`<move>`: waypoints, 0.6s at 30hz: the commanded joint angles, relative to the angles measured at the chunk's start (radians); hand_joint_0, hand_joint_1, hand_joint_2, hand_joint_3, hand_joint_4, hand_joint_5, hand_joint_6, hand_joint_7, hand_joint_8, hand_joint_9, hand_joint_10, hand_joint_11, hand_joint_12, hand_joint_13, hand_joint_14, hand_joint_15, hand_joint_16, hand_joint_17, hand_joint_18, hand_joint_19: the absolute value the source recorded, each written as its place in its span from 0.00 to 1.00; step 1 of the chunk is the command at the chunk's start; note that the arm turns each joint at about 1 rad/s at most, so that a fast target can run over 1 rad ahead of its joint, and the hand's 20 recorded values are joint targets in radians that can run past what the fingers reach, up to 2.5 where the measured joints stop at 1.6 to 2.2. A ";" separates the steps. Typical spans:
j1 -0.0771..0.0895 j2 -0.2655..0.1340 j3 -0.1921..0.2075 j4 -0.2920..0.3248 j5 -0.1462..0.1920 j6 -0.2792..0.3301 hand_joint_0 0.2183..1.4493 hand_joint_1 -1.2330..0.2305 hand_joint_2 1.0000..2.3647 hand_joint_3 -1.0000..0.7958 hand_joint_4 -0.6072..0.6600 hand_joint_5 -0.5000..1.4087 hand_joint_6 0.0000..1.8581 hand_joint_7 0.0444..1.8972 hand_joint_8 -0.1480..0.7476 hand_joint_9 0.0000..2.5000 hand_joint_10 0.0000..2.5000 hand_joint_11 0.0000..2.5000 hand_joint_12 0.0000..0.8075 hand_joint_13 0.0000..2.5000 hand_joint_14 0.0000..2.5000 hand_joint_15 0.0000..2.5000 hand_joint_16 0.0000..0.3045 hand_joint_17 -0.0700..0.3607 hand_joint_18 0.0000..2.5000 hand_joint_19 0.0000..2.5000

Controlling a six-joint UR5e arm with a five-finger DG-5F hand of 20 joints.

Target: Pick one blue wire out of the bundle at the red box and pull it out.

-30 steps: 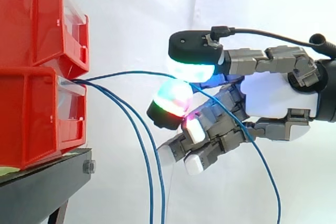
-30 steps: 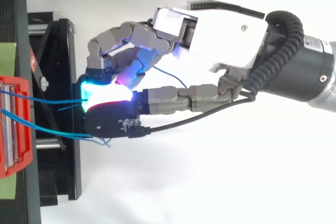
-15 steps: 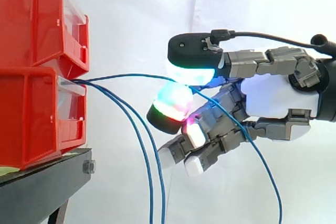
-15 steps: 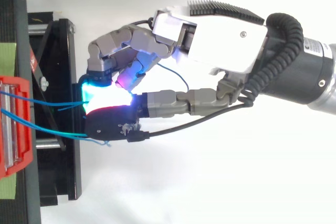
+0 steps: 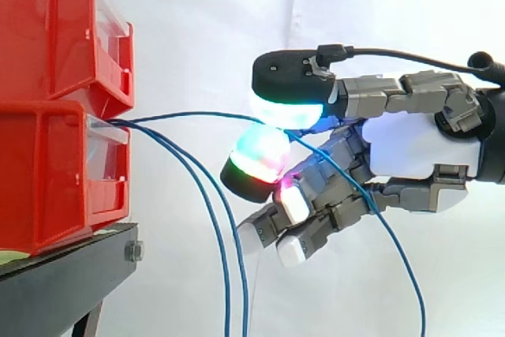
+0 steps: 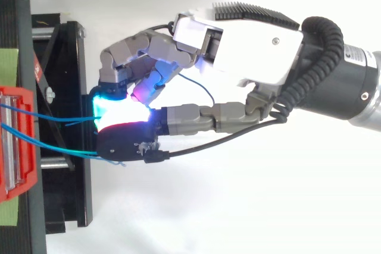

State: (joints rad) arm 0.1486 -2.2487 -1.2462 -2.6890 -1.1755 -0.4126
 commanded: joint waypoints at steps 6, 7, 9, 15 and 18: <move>0.000 0.000 -0.001 0.000 0.000 0.000 0.31 0.33 0.01 0.50 0.67 0.18 0.48 0.65 0.61 0.37 0.01 0.30 0.58 0.25 0.00 0.13 0.20 0.48 0.27 0.14; 0.000 0.000 -0.001 0.000 0.000 0.000 0.31 0.33 0.01 0.50 0.67 0.18 0.48 0.65 0.61 0.37 0.01 0.30 0.58 0.25 0.00 0.13 0.20 0.48 0.27 0.14; 0.000 0.000 -0.001 0.000 0.000 0.000 0.31 0.33 0.01 0.50 0.67 0.18 0.48 0.65 0.61 0.37 0.01 0.30 0.58 0.26 0.00 0.13 0.20 0.48 0.27 0.14; 0.000 0.000 0.001 0.000 0.000 0.000 0.31 0.33 0.01 0.50 0.66 0.18 0.49 0.64 0.61 0.37 0.01 0.30 0.57 0.26 0.00 0.13 0.20 0.48 0.27 0.14; 0.000 0.000 -0.001 0.000 0.000 0.000 0.31 0.33 0.01 0.50 0.66 0.18 0.49 0.64 0.61 0.37 0.01 0.30 0.57 0.26 0.00 0.13 0.20 0.48 0.27 0.14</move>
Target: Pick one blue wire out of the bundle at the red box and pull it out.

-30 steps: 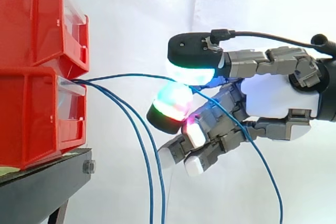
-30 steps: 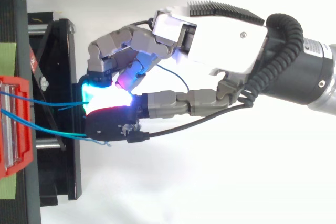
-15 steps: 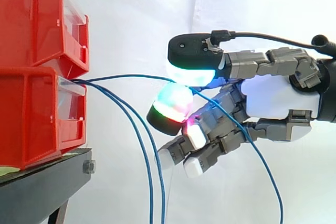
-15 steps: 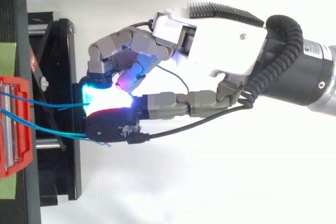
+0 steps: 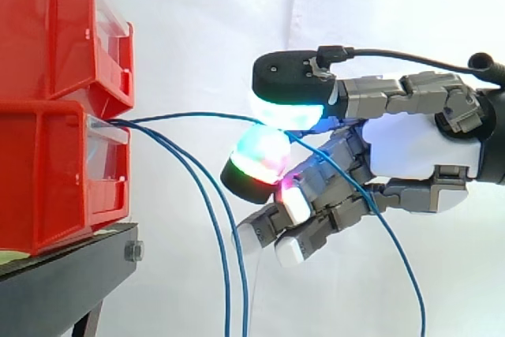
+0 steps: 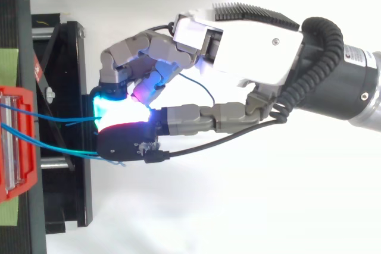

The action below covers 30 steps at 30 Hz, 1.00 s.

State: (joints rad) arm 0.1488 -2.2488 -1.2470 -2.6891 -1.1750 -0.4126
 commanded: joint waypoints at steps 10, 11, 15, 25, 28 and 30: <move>0.000 0.000 0.000 0.000 0.000 0.000 0.31 0.33 0.01 0.50 0.66 0.18 0.49 0.64 0.61 0.37 0.01 0.29 0.57 0.26 0.00 0.14 0.20 0.48 0.27 0.14; 0.000 0.000 0.000 0.000 -0.002 0.000 0.31 0.33 0.01 0.50 0.66 0.18 0.49 0.64 0.61 0.37 0.01 0.30 0.57 0.26 0.00 0.14 0.20 0.48 0.27 0.14; 0.000 0.000 0.000 0.000 0.000 0.000 0.32 0.33 0.01 0.50 0.66 0.18 0.49 0.64 0.61 0.37 0.01 0.30 0.57 0.26 0.00 0.14 0.20 0.48 0.27 0.14; 0.000 0.000 0.000 0.000 0.000 0.000 0.32 0.33 0.01 0.50 0.65 0.18 0.49 0.64 0.61 0.37 0.01 0.29 0.58 0.27 0.00 0.14 0.20 0.48 0.27 0.15; 0.000 0.000 0.000 0.000 0.000 0.000 0.32 0.33 0.01 0.50 0.64 0.18 0.49 0.64 0.61 0.37 0.01 0.30 0.58 0.27 0.00 0.14 0.20 0.48 0.27 0.15; 0.000 0.000 0.000 0.000 -0.002 0.000 0.32 0.33 0.01 0.50 0.65 0.18 0.49 0.64 0.61 0.37 0.01 0.30 0.57 0.27 0.00 0.14 0.20 0.48 0.27 0.15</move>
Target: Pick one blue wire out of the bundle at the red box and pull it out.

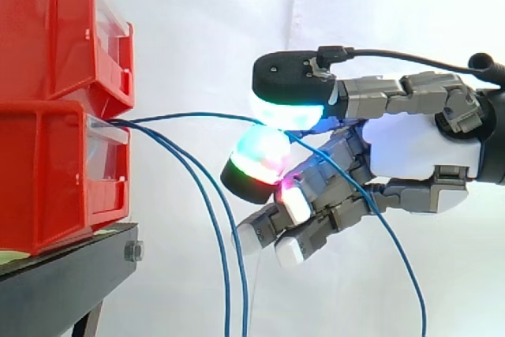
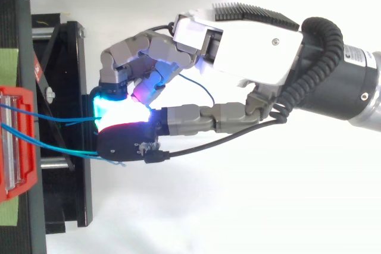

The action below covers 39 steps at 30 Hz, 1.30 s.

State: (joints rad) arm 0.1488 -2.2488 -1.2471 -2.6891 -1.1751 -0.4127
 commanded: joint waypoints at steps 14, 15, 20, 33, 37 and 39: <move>0.000 0.002 0.000 0.000 -0.001 0.000 0.32 0.33 0.02 0.51 0.64 0.18 0.49 0.63 0.61 0.38 0.01 0.30 0.58 0.27 0.01 0.14 0.20 0.48 0.27 0.15; 0.000 0.002 0.000 0.000 -0.001 0.000 0.32 0.33 0.02 0.50 0.64 0.18 0.49 0.63 0.61 0.37 0.01 0.30 0.58 0.27 0.00 0.14 0.20 0.48 0.27 0.15; 0.000 0.000 0.000 0.000 0.000 0.000 0.32 0.33 0.01 0.51 0.64 0.18 0.49 0.63 0.61 0.37 0.01 0.30 0.58 0.27 0.00 0.14 0.20 0.48 0.27 0.15; 0.002 0.000 0.000 0.000 0.000 0.000 0.32 0.33 0.01 0.51 0.63 0.18 0.49 0.63 0.61 0.37 0.01 0.30 0.58 0.26 0.00 0.14 0.20 0.48 0.27 0.15; 0.002 0.000 0.000 0.000 0.000 0.000 0.32 0.32 0.01 0.51 0.64 0.18 0.49 0.63 0.61 0.37 0.01 0.29 0.58 0.26 0.00 0.14 0.20 0.48 0.27 0.15; 0.002 0.000 0.000 0.000 0.000 0.000 0.32 0.32 0.01 0.51 0.63 0.18 0.49 0.63 0.61 0.37 0.01 0.29 0.58 0.26 0.00 0.14 0.20 0.48 0.26 0.15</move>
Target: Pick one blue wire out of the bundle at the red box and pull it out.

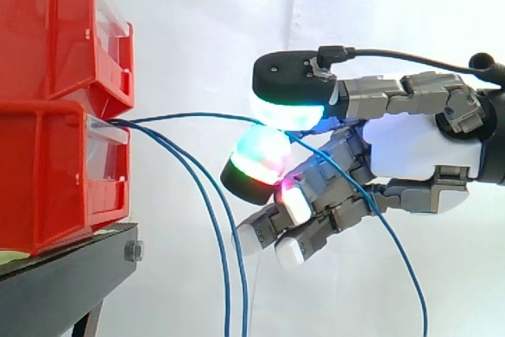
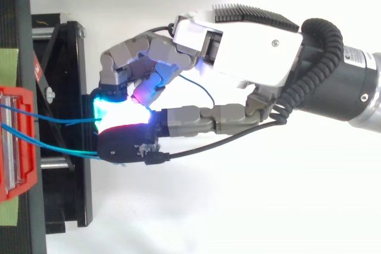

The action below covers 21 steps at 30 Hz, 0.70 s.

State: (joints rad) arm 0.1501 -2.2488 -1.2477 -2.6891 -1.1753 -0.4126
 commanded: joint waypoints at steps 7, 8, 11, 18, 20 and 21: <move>-0.001 0.000 0.001 0.000 0.000 0.000 0.32 0.32 0.01 0.51 0.63 0.18 0.49 0.63 0.61 0.37 0.01 0.29 0.58 0.26 0.00 0.14 0.20 0.48 0.26 0.15; 0.000 0.000 -0.001 0.000 0.000 0.000 0.32 0.32 0.01 0.51 0.63 0.18 0.49 0.63 0.60 0.37 0.01 0.29 0.58 0.26 0.01 0.14 0.20 0.48 0.26 0.15; -0.001 0.000 -0.001 0.000 0.000 0.000 0.32 0.32 0.01 0.51 0.63 0.18 0.49 0.64 0.61 0.37 0.01 0.29 0.58 0.26 0.00 0.14 0.20 0.48 0.26 0.15; 0.000 0.000 0.001 0.000 0.000 0.000 0.32 0.32 0.01 0.51 0.63 0.18 0.49 0.63 0.60 0.37 0.01 0.29 0.58 0.26 0.00 0.14 0.20 0.48 0.26 0.15; 0.000 0.000 -0.001 0.000 0.000 0.000 0.32 0.30 0.01 0.51 0.62 0.18 0.49 0.62 0.61 0.37 0.01 0.29 0.58 0.26 0.00 0.14 0.20 0.49 0.26 0.15; 0.000 0.000 0.001 0.000 0.000 0.000 0.33 0.30 0.01 0.51 0.61 0.18 0.49 0.63 0.60 0.37 0.01 0.29 0.58 0.26 0.00 0.14 0.20 0.49 0.26 0.15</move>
State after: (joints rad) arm 0.1503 -2.2488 -1.2479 -2.6891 -1.1750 -0.4126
